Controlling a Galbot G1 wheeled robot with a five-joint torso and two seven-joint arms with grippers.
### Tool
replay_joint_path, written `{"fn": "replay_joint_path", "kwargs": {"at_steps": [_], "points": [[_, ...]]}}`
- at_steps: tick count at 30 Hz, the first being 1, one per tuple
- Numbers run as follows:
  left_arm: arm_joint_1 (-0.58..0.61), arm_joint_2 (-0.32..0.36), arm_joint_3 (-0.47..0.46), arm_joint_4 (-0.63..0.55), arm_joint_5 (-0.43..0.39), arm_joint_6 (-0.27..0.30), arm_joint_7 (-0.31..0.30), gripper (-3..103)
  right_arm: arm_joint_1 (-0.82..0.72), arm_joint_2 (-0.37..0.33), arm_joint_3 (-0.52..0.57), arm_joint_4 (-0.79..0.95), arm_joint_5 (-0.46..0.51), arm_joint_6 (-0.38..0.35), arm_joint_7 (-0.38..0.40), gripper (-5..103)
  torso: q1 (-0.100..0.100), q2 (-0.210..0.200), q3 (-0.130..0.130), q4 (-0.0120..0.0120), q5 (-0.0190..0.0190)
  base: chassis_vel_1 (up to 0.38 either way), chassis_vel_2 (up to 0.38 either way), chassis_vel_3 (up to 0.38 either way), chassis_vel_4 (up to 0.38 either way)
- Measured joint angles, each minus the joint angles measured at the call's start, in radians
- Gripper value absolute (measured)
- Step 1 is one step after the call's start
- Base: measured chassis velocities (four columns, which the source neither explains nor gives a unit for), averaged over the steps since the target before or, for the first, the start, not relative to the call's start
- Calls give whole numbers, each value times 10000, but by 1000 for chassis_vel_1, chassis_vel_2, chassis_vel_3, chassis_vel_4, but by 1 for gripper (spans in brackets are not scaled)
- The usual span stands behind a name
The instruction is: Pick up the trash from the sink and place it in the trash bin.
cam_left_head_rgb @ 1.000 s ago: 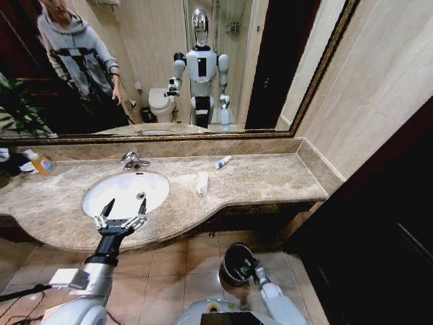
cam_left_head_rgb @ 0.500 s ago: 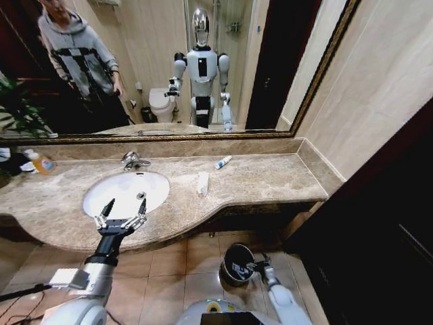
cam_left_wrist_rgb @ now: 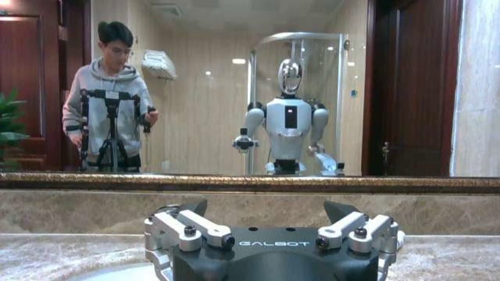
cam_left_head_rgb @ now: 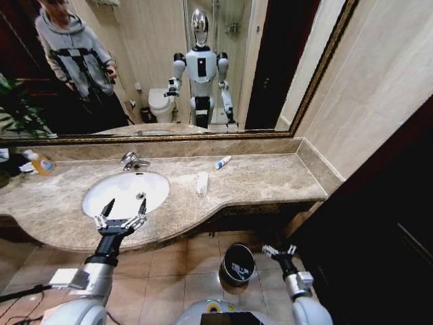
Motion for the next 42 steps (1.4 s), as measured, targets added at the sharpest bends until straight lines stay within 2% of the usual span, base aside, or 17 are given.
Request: {"fn": "replay_joint_path", "kwargs": {"at_steps": [4, 9, 14, 23, 25, 33, 35, 42], "points": [[0, 0, 0, 0, 0, 0, 1, 100, 535, -137, 61, 874, 218, -490, -38, 100, 1, 0, 0, -2, 0, 0, 0, 0, 0], [-1, 0, 0, 0, 0, 0, 0, 100, 1729, -478, -220, 876, 204, -989, -118, 100, 2, 0, 1, 1, 0, 0, 0, 0, 0], [0, 0, -1, 0, 0, 0, 0, 100, 3660, -1027, -1028, -279, -42, -1532, -418, 100, 3, -1, 2, 1, 3, 0, 0, 0, 0], [-1, 0, 0, 0, 0, 0, 0, 100, 5951, -1052, -2253, -2534, -40, -1985, -460, 100, 3, -1, 2, 1, -1, 0, 0, 0, 0], [0, 0, 0, 0, 0, 0, 0, 100, 6609, -951, -2881, -3282, 136, -2187, -389, 100, 3, -1, 3, 1, 1, 0, 0, 0, 0], [0, 0, -1, 0, 0, 0, 0, 100, 7356, -628, -4134, -3769, 173, -2615, -71, 100, 3, -1, 1, 0, -1, 0, 0, 0, 0], [0, -1, 0, 0, 0, 0, 0, 100, 7372, -636, -4273, -3739, 159, -2639, -59, 100, 3, -1, 1, 0, -1, 0, 0, 0, 0], [0, 0, 0, 0, 0, 0, 0, 100, 7453, -1009, -5900, -3422, -137, -2786, 239, 100, 2, -1, 1, 0, -2, 0, 0, 0, 0]]}}
